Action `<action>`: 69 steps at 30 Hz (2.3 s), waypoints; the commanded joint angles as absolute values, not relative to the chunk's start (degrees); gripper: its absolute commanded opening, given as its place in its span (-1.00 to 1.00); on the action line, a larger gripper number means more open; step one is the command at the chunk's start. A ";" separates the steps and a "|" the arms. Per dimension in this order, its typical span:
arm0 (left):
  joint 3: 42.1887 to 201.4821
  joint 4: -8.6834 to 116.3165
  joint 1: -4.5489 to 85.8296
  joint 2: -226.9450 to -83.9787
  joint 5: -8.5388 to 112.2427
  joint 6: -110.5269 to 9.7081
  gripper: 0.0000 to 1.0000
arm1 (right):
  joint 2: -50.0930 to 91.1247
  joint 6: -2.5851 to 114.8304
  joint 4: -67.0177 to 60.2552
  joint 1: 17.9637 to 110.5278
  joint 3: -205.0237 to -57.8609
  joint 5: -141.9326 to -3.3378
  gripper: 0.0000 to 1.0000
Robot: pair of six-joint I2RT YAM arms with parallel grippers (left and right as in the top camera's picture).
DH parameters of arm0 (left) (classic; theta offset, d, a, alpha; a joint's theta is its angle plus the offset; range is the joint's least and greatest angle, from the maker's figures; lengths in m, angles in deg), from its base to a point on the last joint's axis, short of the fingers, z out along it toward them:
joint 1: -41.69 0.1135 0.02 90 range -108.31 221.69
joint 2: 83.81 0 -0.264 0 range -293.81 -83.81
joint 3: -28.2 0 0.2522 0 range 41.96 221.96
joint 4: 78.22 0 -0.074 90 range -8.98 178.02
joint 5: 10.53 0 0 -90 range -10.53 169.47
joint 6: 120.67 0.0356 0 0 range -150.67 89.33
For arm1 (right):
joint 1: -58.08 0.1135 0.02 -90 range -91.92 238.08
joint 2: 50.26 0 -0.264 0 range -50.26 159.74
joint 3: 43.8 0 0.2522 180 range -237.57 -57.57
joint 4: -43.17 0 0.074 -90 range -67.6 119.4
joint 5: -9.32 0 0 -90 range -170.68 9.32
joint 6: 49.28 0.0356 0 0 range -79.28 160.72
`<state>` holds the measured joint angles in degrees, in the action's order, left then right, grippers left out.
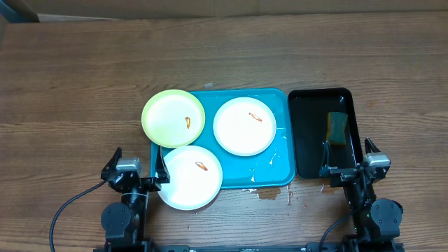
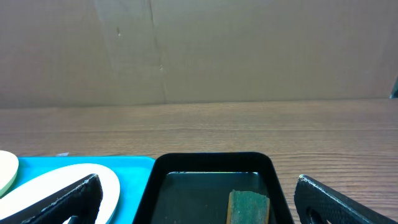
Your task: Clean dirty plates on tray and stack at the side
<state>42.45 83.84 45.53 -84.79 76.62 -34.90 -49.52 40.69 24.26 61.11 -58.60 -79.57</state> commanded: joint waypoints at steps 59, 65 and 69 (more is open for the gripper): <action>124.39 19.34 30.71 -185.85 57.62 -43.01 0.57 | 39.78 55.16 -38.34 60.89 -133.75 -78.31 0.57; 123.82 24.52 25.53 -190.53 61.03 -45.13 0.08 | 39.78 57.30 -34.12 60.89 -131.91 -80.23 0.57; 123.80 26.22 22.79 -192.85 61.05 -45.74 0.08 | 39.89 57.28 -29.01 60.89 -128.59 -80.27 0.58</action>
